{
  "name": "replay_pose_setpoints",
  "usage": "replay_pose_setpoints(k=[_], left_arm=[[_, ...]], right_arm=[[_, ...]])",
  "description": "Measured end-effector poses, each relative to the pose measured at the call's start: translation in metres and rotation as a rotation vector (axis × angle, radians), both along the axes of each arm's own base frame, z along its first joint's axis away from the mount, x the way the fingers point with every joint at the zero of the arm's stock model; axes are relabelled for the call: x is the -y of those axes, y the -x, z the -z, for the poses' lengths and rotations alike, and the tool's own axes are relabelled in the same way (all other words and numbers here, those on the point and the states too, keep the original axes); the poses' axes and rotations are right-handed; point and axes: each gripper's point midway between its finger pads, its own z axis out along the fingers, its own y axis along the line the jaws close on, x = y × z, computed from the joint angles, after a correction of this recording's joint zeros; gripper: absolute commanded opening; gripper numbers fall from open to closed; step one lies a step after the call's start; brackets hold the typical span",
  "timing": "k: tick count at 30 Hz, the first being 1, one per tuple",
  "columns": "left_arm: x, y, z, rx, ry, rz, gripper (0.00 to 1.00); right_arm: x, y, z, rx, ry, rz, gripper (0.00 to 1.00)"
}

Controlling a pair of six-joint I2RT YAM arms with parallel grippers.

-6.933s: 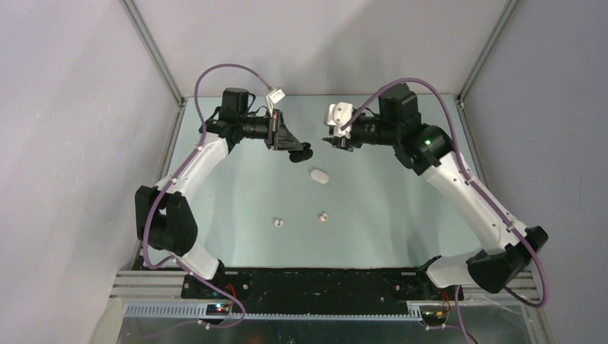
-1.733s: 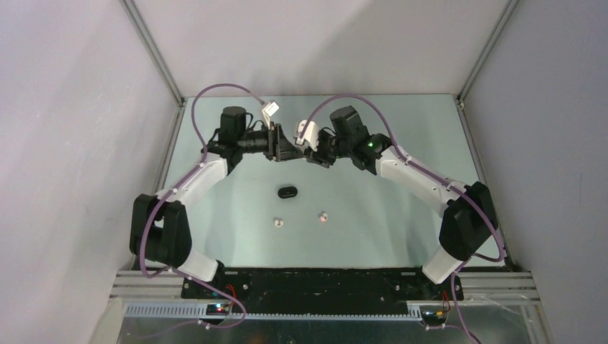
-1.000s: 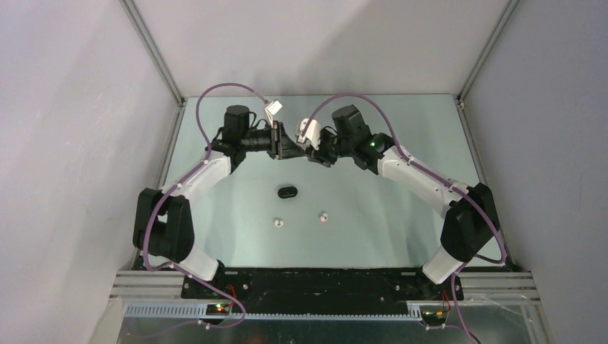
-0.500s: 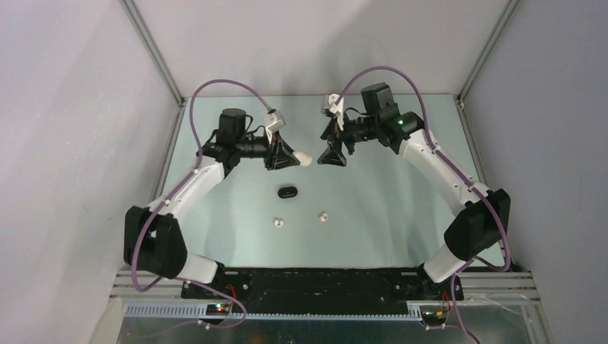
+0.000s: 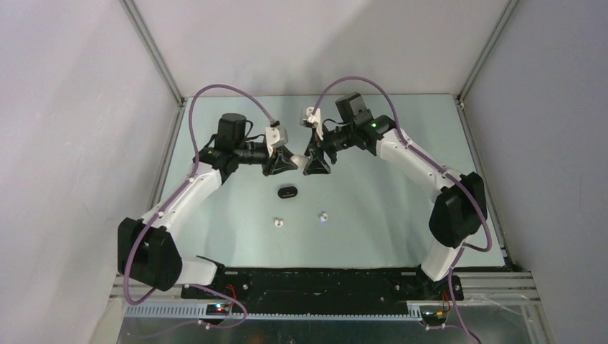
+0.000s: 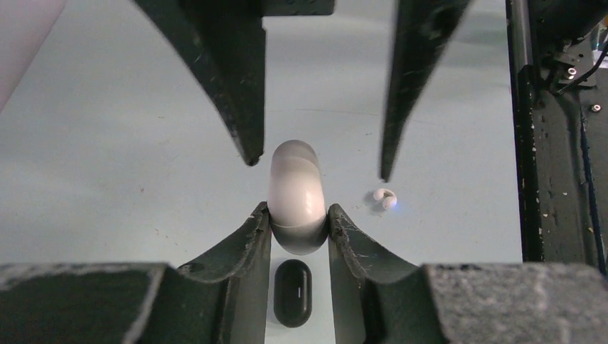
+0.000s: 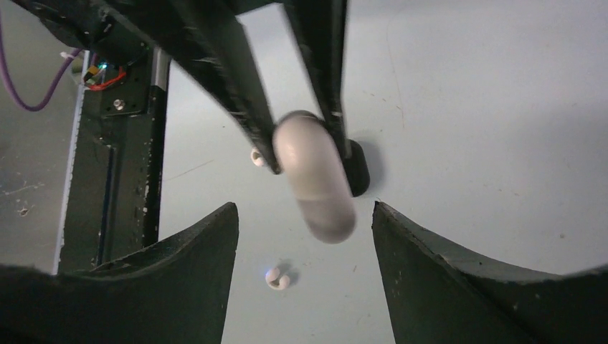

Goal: Insert the wireless bluetooth earbuds into the charging case
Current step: Open the charging case to the charging case.

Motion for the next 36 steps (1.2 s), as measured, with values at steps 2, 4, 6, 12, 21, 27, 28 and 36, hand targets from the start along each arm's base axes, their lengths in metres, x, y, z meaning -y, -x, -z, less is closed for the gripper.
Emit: replay_pose_setpoints(k=[2, 4, 6, 12, 21, 27, 28, 36], left_arm=[[0.0, 0.001, 0.0, 0.021, -0.01, 0.008, 0.0], [0.0, 0.002, -0.001, 0.041, -0.017, 0.014, 0.0], [0.001, 0.003, -0.001, 0.058, -0.024, 0.022, 0.0], [0.002, 0.007, 0.001, 0.079, -0.041, 0.042, 0.0], [-0.001, 0.003, 0.004, 0.095, -0.06, 0.027, 0.0], [0.0, 0.006, 0.006, 0.081, -0.063, 0.033, 0.0], [0.001, 0.007, 0.007, 0.068, -0.063, 0.032, 0.0], [-0.001, -0.001, 0.006, -0.052, -0.039, -0.008, 0.0]], right_arm=[[-0.001, -0.007, 0.008, -0.019, 0.01, 0.014, 0.7], [-0.001, -0.011, 0.014, -0.029, 0.017, 0.022, 0.7], [-0.001, -0.014, 0.017, -0.037, 0.021, 0.029, 0.69], [-0.002, -0.021, 0.018, -0.032, 0.019, 0.047, 0.62], [0.006, -0.043, 0.014, -0.044, 0.014, 0.113, 0.57], [0.011, -0.055, 0.008, -0.03, -0.003, 0.141, 0.56], [0.011, -0.055, 0.008, -0.029, -0.003, 0.141, 0.56], [0.01, -0.055, 0.008, -0.03, -0.005, 0.139, 0.59]])
